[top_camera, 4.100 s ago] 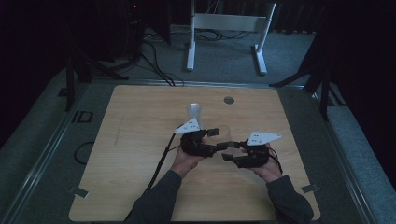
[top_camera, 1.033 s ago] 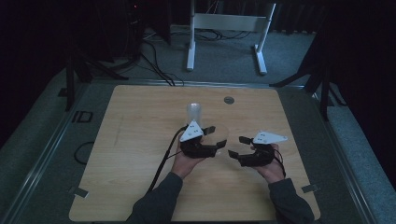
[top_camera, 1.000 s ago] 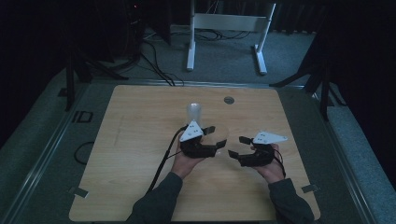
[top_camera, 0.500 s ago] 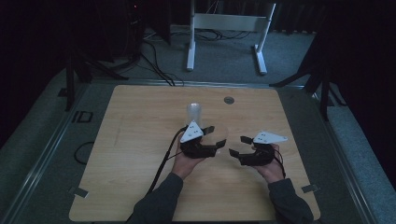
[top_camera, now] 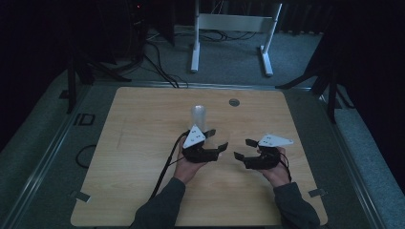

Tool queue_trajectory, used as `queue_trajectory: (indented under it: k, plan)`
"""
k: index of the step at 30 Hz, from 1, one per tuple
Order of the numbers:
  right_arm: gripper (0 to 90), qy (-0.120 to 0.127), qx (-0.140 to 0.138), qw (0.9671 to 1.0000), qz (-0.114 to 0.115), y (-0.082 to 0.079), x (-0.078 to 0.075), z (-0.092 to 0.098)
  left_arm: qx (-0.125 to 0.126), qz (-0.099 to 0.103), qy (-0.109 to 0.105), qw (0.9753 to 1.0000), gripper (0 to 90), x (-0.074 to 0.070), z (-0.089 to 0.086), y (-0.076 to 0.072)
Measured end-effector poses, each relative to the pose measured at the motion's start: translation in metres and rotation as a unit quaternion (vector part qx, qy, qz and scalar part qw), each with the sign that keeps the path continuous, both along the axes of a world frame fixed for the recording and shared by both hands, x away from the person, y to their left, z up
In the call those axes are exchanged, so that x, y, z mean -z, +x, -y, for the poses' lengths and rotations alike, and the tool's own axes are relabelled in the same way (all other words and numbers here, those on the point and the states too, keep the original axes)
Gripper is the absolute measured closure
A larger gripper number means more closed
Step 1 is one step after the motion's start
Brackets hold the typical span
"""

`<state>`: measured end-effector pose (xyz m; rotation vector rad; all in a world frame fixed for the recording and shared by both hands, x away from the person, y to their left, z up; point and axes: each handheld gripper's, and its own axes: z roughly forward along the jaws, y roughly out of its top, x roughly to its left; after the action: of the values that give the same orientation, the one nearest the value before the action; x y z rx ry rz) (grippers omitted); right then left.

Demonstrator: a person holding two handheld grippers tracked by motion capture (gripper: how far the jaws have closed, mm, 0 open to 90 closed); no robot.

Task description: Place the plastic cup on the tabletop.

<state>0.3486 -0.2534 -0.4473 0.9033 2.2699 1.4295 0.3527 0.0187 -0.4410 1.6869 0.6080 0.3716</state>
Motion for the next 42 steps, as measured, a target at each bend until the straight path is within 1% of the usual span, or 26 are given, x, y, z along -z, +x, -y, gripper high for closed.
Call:
queue_trajectory:
  k: [6,10,17,21,29,35,37,42]
  plan:
    - [22.2,0.002,-0.001,1.0000,0.001,0.000,0.000,0.000,-0.014,0.003,0.006,0.9999,29.9,0.004,0.000,0.001]
    - [22.2,0.000,-0.001,1.0000,0.001,0.000,0.000,0.000,-0.022,0.002,0.003,0.9998,29.8,0.006,-0.002,0.002]
    - [22.2,-0.001,-0.002,1.0000,0.000,0.000,0.001,0.000,-0.027,0.003,0.005,0.9996,29.8,0.010,-0.005,0.002]
    - [22.2,-0.001,-0.002,1.0000,0.000,0.000,0.000,0.000,-0.031,-0.001,0.004,0.9995,29.7,0.014,-0.007,0.003]
    - [22.2,-0.001,-0.003,1.0000,0.001,0.000,0.001,0.000,-0.038,-0.004,0.012,0.9992,29.7,0.021,-0.008,0.005]
    - [22.2,0.000,-0.002,1.0000,0.002,-0.001,0.001,0.001,-0.045,-0.006,0.025,0.9987,29.6,0.027,-0.008,0.006]
    - [22.2,0.000,-0.002,1.0000,0.002,-0.001,0.001,0.001,-0.045,-0.008,0.023,0.9987,29.6,0.028,-0.008,0.007]
    - [22.2,0.000,-0.001,1.0000,0.002,-0.001,0.000,0.001,-0.042,-0.010,0.025,0.9987,29.7,0.030,-0.007,0.007]
